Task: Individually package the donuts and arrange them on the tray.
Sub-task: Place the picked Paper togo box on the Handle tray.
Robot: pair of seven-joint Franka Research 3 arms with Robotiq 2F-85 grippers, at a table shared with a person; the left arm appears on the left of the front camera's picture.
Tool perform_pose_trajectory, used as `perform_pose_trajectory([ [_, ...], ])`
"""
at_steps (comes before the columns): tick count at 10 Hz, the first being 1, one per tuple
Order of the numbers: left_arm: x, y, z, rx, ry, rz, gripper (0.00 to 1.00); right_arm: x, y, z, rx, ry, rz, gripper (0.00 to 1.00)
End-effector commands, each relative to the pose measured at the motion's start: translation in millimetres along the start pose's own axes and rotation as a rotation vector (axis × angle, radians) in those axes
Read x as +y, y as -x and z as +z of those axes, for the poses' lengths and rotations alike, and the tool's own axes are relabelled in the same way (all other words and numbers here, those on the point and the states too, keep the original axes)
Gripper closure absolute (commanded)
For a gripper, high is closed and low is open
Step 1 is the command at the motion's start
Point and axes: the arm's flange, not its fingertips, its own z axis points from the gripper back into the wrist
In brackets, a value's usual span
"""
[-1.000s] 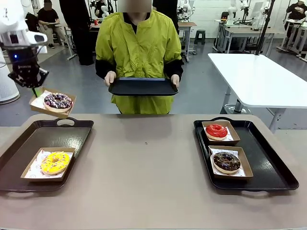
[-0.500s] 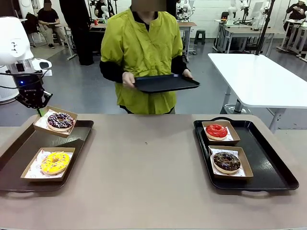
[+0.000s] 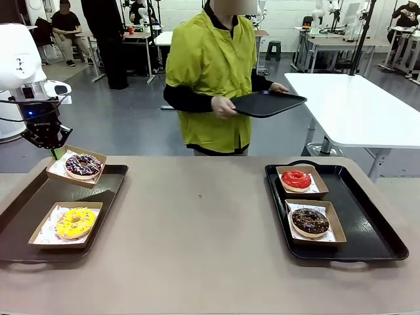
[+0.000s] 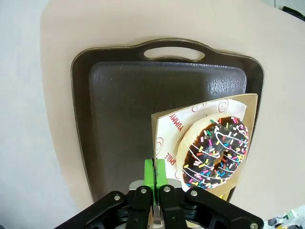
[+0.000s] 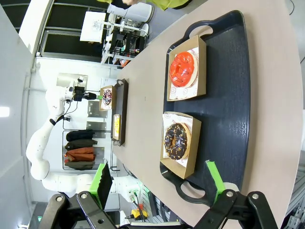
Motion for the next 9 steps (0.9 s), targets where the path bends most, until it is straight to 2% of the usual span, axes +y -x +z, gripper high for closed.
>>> perform_pose_trajectory([
  [1,1.3,-0.5,2.0,0.005,0.0,0.004,0.99,1.2,-0.8,0.3,0.0,0.003,-0.023,0.0],
  [2,0.0,0.0,0.0,0.0,0.0,0.0,0.99,1.2,-0.8,0.3,0.0,0.003,-0.023,0.0],
  [3,13.5,-10.1,-10.0,-0.042,-0.007,-0.06,0.99,1.2,-0.8,0.3,0.0,0.003,-0.023,0.0],
  [4,19.4,-11.7,-14.4,-0.066,-0.018,-0.055,0.99,1.2,-0.8,0.3,0.0,0.003,-0.023,0.0],
  [9,32.2,-14.6,-49.2,-0.035,-0.006,-0.054,0.99,1.2,-0.8,0.3,0.0,0.003,-0.023,0.0],
])
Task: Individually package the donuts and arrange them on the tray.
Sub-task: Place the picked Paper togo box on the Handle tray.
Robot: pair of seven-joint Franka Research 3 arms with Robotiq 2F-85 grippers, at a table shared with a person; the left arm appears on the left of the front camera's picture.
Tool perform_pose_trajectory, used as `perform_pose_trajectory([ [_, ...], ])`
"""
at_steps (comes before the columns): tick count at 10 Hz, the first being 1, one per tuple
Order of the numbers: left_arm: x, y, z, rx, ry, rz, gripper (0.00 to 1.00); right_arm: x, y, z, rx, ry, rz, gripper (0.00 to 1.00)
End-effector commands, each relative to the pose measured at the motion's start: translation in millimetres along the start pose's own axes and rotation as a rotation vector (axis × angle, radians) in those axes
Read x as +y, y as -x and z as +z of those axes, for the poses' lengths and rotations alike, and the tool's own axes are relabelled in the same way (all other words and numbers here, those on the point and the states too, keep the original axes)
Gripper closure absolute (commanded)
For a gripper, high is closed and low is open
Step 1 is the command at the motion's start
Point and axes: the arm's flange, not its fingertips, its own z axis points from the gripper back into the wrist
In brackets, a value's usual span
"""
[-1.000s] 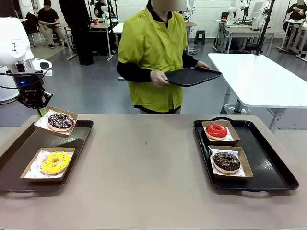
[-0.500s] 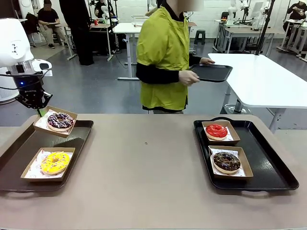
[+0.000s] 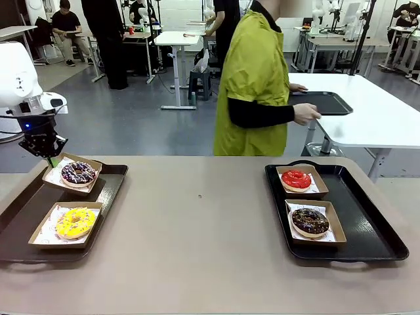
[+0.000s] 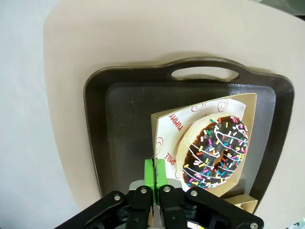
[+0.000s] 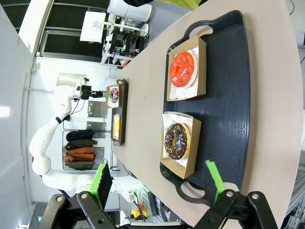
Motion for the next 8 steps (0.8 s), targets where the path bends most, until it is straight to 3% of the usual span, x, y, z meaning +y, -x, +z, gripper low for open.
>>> perform_pose_trajectory([
  [1,0.5,0.6,-8.0,0.003,0.001,-0.034,0.99,1.2,-0.8,0.3,0.0,0.003,-0.023,0.0],
  [3,-2.5,0.4,-15.4,0.017,0.003,-0.04,0.99,1.2,-0.8,0.3,0.0,0.003,-0.023,0.0],
  [4,-2.3,0.4,-14.9,0.02,0.006,-0.043,0.43,1.2,-0.8,0.3,0.0,0.003,-0.023,0.0],
  [5,-1.5,0.0,-13.8,0.02,0.009,-0.041,0.42,1.2,-0.8,0.3,0.0,0.003,-0.023,0.0],
  [6,-1.8,0.8,-12.7,0.018,0.012,-0.039,0.0,1.2,-0.8,0.3,0.0,0.003,-0.023,0.0],
  [7,-1.0,-0.7,-10.2,0.016,0.014,-0.039,0.39,1.2,-0.8,0.3,0.0,0.003,-0.023,0.0],
  [8,-0.7,-0.6,-8.7,0.013,0.016,-0.04,0.0,1.2,-0.8,0.3,0.0,0.003,-0.023,0.0],
])
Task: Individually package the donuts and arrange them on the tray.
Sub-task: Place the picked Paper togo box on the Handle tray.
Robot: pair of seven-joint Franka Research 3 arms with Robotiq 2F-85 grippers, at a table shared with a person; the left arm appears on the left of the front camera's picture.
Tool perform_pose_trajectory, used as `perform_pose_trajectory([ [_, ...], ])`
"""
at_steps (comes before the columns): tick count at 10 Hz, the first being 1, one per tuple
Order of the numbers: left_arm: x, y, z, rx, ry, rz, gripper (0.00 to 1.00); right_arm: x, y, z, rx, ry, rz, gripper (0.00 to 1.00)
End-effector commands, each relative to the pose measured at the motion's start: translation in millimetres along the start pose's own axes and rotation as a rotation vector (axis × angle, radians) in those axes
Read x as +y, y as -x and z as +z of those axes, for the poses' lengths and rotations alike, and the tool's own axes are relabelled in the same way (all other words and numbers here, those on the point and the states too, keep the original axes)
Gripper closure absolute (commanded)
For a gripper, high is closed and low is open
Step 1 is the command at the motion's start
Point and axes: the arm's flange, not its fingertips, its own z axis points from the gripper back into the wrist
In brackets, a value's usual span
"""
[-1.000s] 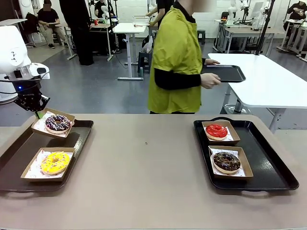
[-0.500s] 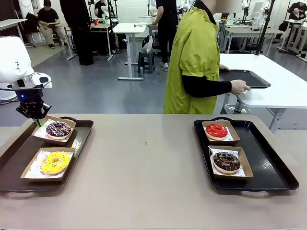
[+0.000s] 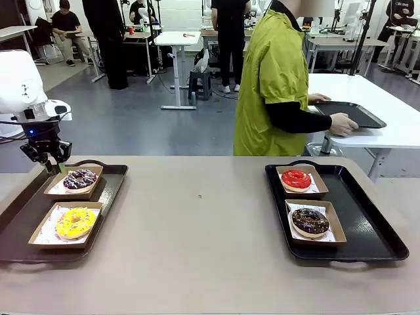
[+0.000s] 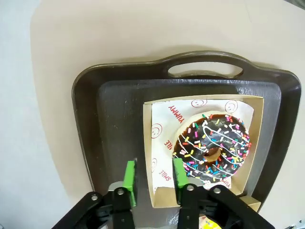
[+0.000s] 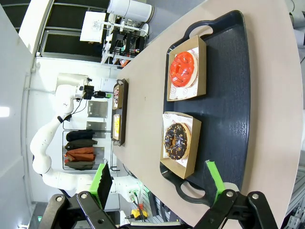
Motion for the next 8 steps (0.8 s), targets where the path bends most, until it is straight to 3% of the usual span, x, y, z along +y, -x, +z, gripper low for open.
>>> perform_pose_trajectory([
  [1,2.6,2.7,5.5,-0.012,0.018,-0.022,0.0,1.2,-0.8,0.3,0.0,0.003,-0.023,0.0],
  [2,3.6,1.8,7.8,-0.013,0.022,-0.024,0.0,1.2,-0.8,0.3,0.0,0.003,-0.023,0.0],
  [3,3.9,1.7,8.9,-0.012,0.028,-0.025,0.39,1.2,-0.8,0.3,0.0,0.003,-0.023,0.0],
  [5,3.8,3.7,9.5,-0.004,0.038,-0.029,0.2,1.2,-0.8,0.3,0.0,0.003,-0.023,0.0],
  [6,5.0,3.5,10.9,0.008,0.053,-0.027,0.15,1.2,-0.8,0.3,0.0,0.003,-0.023,0.0],
  [8,18.8,16.9,27.4,0.029,0.209,0.026,0.15,1.2,-0.8,0.3,0.0,0.003,-0.023,0.0],
])
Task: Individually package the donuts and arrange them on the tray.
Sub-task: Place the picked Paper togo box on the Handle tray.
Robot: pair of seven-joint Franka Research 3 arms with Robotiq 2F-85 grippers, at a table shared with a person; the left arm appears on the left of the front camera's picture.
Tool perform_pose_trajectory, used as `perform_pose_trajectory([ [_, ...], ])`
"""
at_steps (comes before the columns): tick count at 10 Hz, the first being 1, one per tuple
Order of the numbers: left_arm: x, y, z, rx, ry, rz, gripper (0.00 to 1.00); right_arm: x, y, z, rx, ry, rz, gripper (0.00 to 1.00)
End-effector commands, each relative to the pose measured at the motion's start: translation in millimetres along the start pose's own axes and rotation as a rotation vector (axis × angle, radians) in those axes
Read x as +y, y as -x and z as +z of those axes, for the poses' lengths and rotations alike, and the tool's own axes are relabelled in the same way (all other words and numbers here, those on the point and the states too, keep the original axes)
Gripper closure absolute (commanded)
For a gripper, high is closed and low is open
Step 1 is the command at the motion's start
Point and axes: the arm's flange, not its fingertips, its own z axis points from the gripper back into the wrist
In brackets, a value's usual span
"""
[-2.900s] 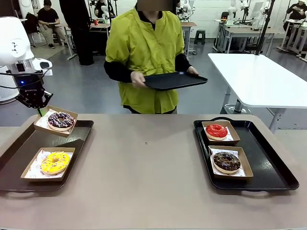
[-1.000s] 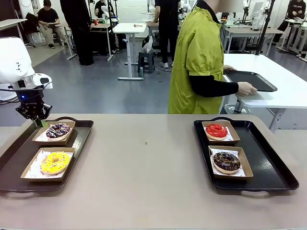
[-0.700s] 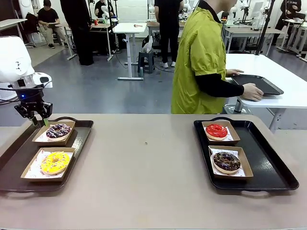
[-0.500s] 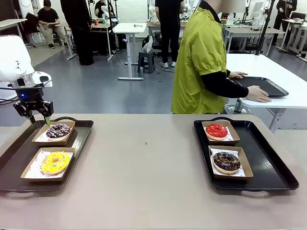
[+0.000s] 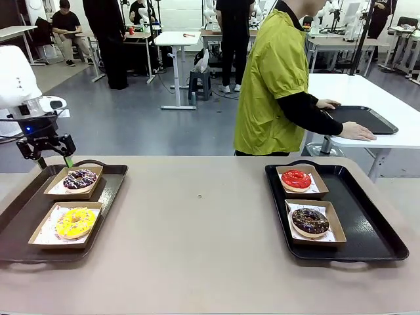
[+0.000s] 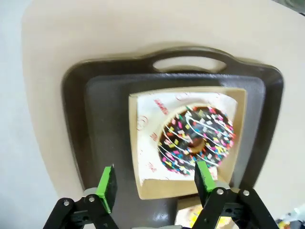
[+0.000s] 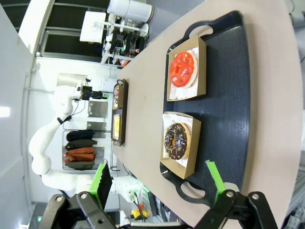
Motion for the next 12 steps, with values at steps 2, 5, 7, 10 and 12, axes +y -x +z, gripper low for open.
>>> perform_pose_trajectory([
  [2,45.3,46.9,52.3,-0.019,0.293,0.032,0.15,1.2,-0.8,0.3,0.0,0.003,-0.023,0.0],
  [5,111.7,104.7,88.8,-0.054,0.502,0.042,0.15,1.2,-0.8,0.3,0.0,0.003,-0.023,0.0],
  [7,167.0,134.0,84.3,-0.126,0.677,0.076,0.15,1.2,-0.8,0.3,0.0,0.003,-0.023,0.0],
  [10,218.4,156.4,63.4,-0.18,0.852,0.121,0.15,1.2,-0.8,0.3,0.0,0.003,-0.023,0.0],
  [12,235.9,167.1,54.0,-0.214,0.907,0.138,0.15,1.2,-0.8,0.3,0.0,0.003,-0.023,0.0],
])
